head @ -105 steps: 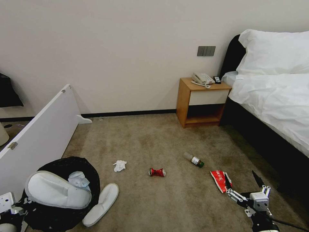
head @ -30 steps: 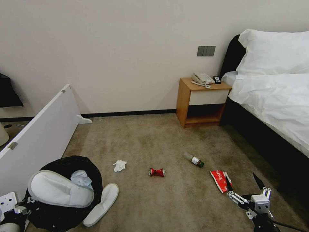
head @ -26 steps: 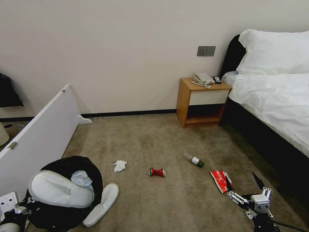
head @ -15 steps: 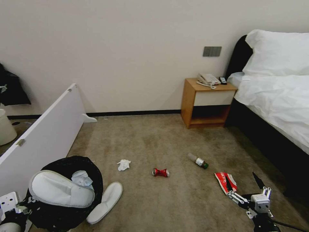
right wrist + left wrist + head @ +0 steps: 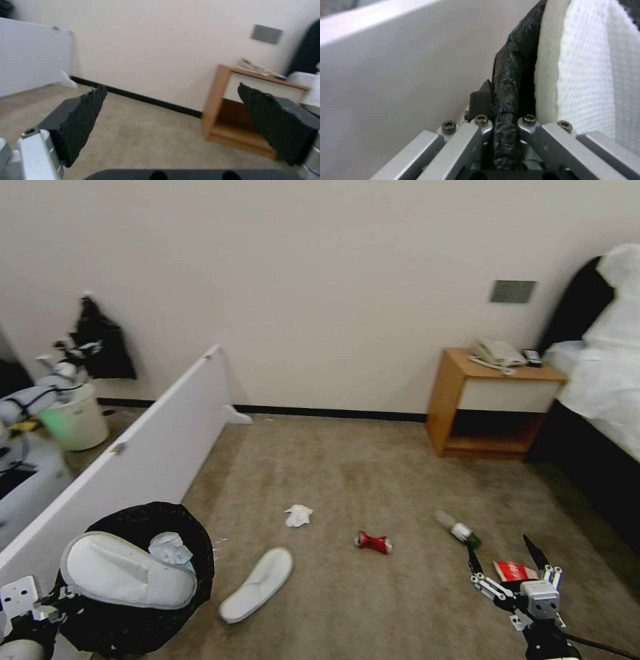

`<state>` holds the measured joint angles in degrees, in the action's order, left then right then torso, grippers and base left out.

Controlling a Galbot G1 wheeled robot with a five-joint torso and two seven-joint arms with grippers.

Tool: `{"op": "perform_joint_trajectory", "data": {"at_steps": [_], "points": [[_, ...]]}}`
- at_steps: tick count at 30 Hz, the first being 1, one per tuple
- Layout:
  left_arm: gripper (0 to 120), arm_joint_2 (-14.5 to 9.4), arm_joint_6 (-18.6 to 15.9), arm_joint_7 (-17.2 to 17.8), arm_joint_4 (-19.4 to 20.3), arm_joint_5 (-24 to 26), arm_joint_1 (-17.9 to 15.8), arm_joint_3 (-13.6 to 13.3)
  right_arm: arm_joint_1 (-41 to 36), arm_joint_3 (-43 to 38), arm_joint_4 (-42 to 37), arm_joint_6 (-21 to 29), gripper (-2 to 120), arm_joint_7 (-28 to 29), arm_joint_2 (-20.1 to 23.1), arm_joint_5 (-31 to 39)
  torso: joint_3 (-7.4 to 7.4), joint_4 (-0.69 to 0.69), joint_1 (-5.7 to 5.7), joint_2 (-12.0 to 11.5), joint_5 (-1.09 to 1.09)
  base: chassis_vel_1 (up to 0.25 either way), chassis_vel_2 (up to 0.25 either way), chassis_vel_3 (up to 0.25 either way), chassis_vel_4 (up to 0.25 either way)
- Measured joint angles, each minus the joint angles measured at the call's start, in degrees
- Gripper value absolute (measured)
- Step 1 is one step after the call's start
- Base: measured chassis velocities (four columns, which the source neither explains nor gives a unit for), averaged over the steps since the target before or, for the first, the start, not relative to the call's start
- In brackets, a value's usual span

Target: Pick up the trash bin, then pick up the garbage from the floor and place it into the trash bin.

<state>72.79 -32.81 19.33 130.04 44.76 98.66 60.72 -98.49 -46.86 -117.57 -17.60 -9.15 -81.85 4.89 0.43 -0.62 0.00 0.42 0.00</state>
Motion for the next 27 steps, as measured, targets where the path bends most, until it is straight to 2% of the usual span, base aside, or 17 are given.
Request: {"op": "perform_joint_trajectory", "data": {"at_steps": [14,27], "points": [[3,-0.2,0.2,-0.3,0.0,0.1,0.1,-0.1,-0.2,0.2,-0.1,0.6,100,0.3,-0.1,0.1,0.0,0.0,0.0,0.0,-0.02,0.095,0.101,0.111,0.107],[3,0.1,0.0,0.0,0.3,-0.4,-0.2,-1.0,-0.2,0.2,1.0,0.3,100,-1.2,-0.2,0.3,0.0,0.0,0.0,0.0,0.01,0.0,0.0,0.0,0.0]]}}
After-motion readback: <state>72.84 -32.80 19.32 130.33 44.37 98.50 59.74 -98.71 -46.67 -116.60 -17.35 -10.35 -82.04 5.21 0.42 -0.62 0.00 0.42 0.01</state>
